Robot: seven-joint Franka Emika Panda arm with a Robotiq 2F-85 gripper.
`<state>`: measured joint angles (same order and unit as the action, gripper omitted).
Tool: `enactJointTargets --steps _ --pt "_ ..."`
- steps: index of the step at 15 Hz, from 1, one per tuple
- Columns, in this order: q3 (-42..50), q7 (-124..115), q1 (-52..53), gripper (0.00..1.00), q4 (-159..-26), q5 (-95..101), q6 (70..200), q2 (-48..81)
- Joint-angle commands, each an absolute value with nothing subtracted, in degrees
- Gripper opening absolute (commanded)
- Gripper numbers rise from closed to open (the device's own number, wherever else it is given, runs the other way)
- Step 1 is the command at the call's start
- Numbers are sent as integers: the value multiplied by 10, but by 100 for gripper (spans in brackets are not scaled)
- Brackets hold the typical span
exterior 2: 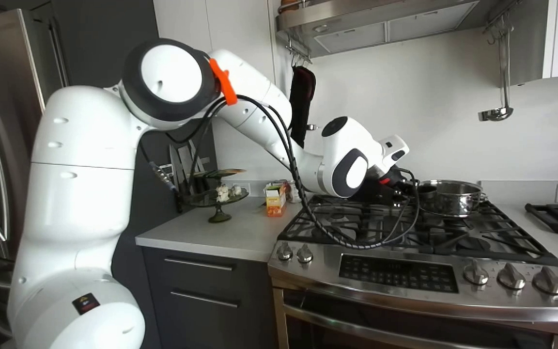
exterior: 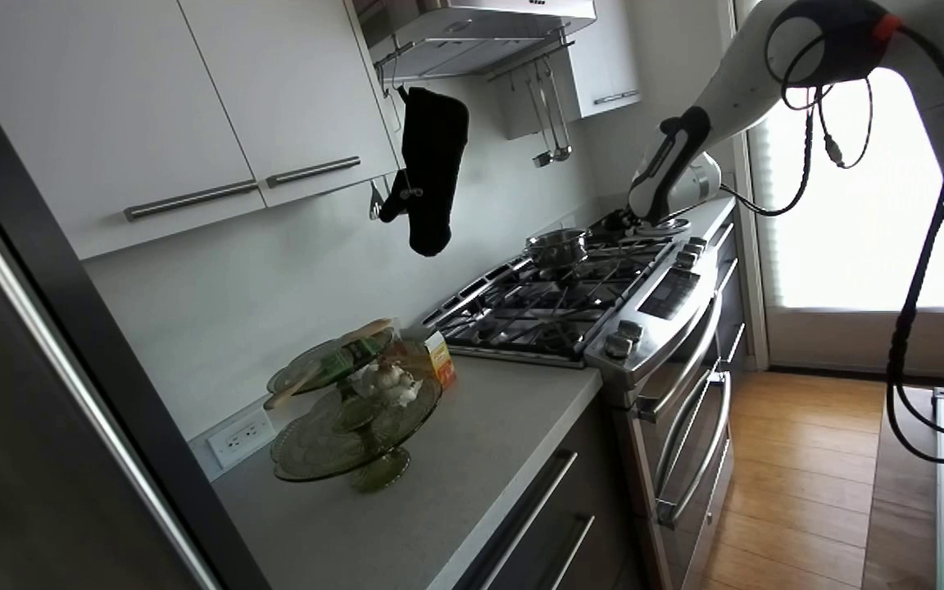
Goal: Move the black pan to the back left side of the stove
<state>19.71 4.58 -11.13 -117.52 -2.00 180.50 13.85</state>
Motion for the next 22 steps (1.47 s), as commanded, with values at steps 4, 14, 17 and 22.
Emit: enactJointTargets --steps 4,14,17,22 --pt "112 104 -149 20 -1291 -36 1823 48" --pt "81 126 -159 5 -1283 -66 1816 50" --pt "-11 184 -164 5 -1275 -109 1800 33" --pt "-130 303 -169 5 -1189 -209 1746 73"
